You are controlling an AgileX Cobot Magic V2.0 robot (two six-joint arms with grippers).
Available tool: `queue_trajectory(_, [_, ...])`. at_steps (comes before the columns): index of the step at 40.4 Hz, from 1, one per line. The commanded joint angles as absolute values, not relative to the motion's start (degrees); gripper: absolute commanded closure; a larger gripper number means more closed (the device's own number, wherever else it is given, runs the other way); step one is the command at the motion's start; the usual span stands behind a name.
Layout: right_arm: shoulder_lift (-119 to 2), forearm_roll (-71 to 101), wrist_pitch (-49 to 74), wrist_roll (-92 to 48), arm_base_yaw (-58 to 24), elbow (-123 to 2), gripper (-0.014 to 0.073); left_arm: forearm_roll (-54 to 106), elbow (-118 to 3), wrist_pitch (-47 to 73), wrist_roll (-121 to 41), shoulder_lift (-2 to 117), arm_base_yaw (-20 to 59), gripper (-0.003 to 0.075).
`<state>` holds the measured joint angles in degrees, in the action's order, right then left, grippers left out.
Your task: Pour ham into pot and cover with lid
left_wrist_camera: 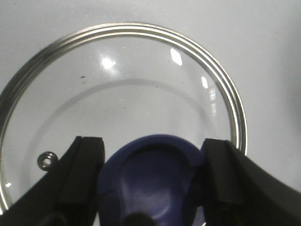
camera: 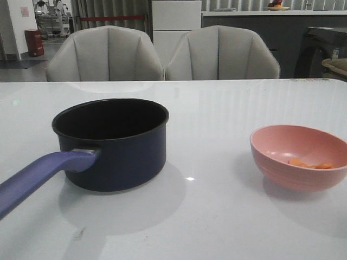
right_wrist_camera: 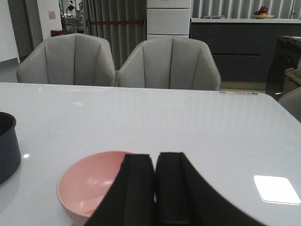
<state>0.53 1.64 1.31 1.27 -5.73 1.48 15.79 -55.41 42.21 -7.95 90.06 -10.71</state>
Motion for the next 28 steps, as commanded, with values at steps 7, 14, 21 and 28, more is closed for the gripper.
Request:
queue_trajectory(7, [1.67, 1.55, -3.18, 0.88, -5.78, 2.07, 0.0444, 17.70, -52.67, 35.13, -9.38, 87.31, -11.18, 0.0501])
queue_trajectory(14, [1.67, 1.55, -3.18, 0.88, -5.78, 2.07, 0.0444, 17.82, -52.69, 36.45, -9.72, 88.42, -11.18, 0.0496])
queue_trajectory(21, [1.67, 1.55, -3.18, 0.88, -5.78, 2.07, 0.0444, 17.82, -52.69, 37.97, -10.15, 90.20, -11.18, 0.0369])
queue_trajectory(28, [1.67, 1.55, -3.18, 0.88, -5.78, 2.07, 0.0444, 17.82, -52.69, 38.34, -10.92, 91.20, -11.18, 0.0204])
